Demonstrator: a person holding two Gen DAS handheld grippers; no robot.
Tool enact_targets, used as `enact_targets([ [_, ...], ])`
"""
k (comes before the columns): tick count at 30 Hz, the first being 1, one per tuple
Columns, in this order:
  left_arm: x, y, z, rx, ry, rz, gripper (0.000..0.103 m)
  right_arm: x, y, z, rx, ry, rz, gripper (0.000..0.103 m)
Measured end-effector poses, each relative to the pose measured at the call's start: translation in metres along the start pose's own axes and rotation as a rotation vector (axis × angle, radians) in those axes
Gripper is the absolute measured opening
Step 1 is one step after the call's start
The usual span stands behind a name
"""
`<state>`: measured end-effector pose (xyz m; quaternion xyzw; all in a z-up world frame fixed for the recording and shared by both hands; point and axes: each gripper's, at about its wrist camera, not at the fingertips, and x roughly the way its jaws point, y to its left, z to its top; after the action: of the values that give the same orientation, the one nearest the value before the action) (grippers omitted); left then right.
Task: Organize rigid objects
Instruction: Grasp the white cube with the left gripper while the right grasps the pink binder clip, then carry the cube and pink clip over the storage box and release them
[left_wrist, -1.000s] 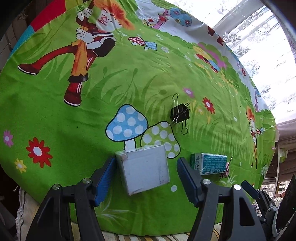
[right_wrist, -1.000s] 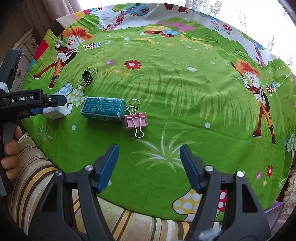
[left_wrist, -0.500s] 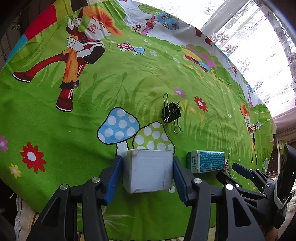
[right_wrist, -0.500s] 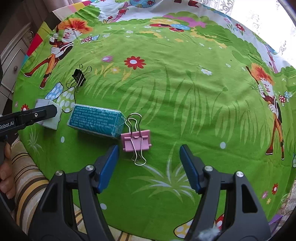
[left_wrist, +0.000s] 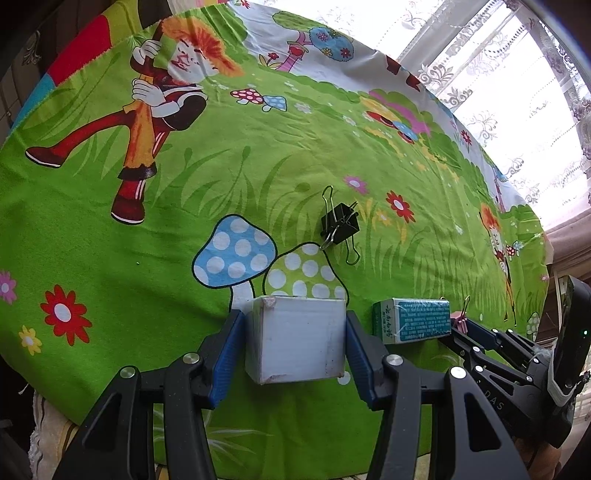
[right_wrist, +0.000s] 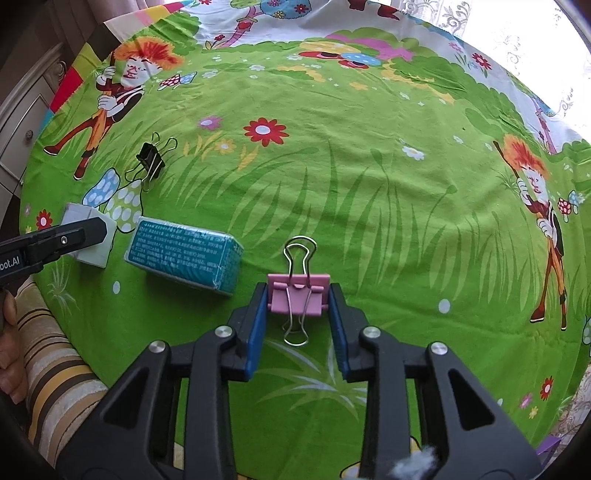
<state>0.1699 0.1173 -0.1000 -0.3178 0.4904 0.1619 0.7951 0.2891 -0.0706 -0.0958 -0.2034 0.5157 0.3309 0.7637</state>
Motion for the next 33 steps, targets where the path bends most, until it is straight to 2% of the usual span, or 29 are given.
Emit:
enact_targets([
  [7,-0.005,-0.007,-0.004,0.013,0.004,-0.044,0.054,-0.01,-0.009,-0.01,0.05,-0.013,-0.001,0.036],
  [21,-0.035,-0.031,-0.027,0.057,-0.016,-0.103,0.054,-0.056,-0.02,-0.045,0.141,-0.076,-0.004,0.036],
  [33,-0.051,-0.075,-0.061,0.152,0.003,-0.162,0.054,-0.1,-0.032,-0.093,0.218,-0.141,-0.042,0.036],
])
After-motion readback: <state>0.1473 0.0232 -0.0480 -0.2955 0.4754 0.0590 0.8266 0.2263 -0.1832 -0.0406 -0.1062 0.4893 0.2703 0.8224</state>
